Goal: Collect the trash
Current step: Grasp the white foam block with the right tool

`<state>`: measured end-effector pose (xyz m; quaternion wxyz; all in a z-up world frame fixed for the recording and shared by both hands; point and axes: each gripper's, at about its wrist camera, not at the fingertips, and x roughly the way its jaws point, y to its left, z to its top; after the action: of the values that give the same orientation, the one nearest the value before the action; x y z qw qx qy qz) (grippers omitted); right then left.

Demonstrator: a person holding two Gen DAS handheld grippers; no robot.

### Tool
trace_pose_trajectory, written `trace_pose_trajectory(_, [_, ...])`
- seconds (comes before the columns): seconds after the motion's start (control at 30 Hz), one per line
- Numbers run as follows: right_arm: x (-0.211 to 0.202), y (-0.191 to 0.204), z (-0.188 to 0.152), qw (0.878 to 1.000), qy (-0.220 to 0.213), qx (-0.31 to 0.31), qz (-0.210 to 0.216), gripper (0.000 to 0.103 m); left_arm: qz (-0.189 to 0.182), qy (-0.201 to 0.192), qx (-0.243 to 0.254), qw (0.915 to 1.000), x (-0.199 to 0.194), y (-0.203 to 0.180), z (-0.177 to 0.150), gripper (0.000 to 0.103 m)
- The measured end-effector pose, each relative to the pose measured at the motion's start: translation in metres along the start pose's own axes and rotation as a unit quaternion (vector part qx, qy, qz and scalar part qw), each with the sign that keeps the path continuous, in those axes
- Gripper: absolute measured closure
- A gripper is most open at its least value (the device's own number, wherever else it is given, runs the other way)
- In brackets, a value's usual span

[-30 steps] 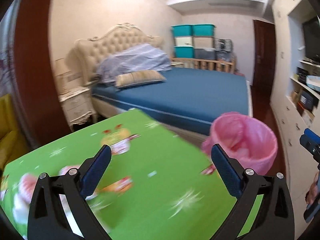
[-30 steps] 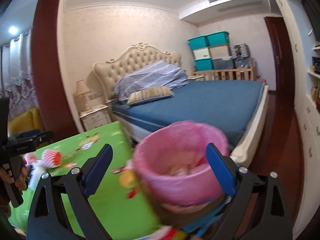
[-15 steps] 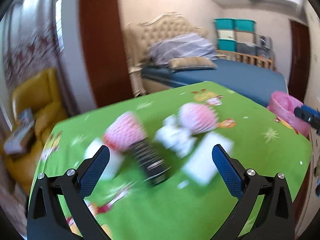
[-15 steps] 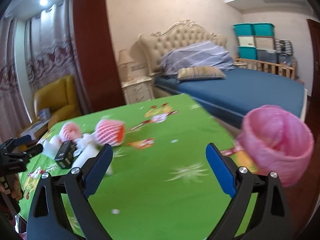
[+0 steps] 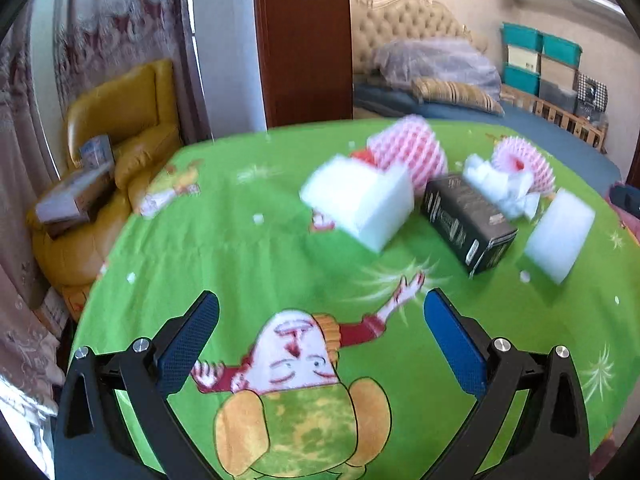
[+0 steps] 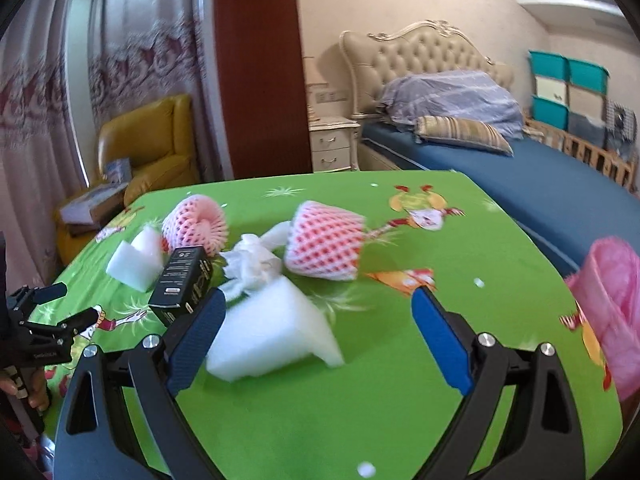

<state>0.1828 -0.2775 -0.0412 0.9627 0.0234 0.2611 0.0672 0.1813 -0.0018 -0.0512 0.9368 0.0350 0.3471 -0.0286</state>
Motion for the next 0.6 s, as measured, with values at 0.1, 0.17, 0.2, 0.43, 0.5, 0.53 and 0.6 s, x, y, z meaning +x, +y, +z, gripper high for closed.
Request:
trace_pose_trajectory(0.1, [0.013, 0.01, 0.011, 1.0, 0.004, -0.005, 0.013, 0.017, -0.006, 0.004, -0.01, 0.9999, 0.004, 0.001, 0.0, 0.006])
trace_pose_trajectory(0.17, [0.018, 0.013, 0.014, 1.0, 0.01, 0.004, 0.01, 0.017, 0.0, 0.013, -0.019, 0.9997, 0.008, 0.004, 0.0, 0.006])
trace_pose_trajectory(0.2, [0.02, 0.015, 0.013, 1.0, 0.015, 0.011, 0.01, 0.017, 0.013, 0.022, -0.022, 0.9994, 0.012, 0.005, 0.0, 0.006])
trace_pose_trajectory(0.43, [0.027, 0.033, -0.019, 0.998, 0.062, 0.018, 0.001, 0.016, 0.038, 0.035, -0.011, 0.9986, 0.014, -0.004, -0.002, 0.006])
trace_pose_trajectory(0.5, [0.028, 0.036, -0.022, 0.998, 0.068, 0.014, -0.008, 0.016, 0.034, 0.034, -0.016, 0.9987, 0.013, -0.003, -0.003, 0.006])
trace_pose_trajectory(0.53, [0.031, 0.039, -0.022, 0.997, 0.07, 0.008, -0.019, 0.016, 0.032, 0.033, -0.018, 0.9988, 0.012, -0.002, -0.003, 0.006])
trace_pose_trajectory(0.6, [0.037, 0.043, -0.017, 0.997, 0.074, 0.005, -0.036, 0.013, 0.027, 0.034, -0.021, 0.9988, 0.014, -0.001, -0.003, 0.006])
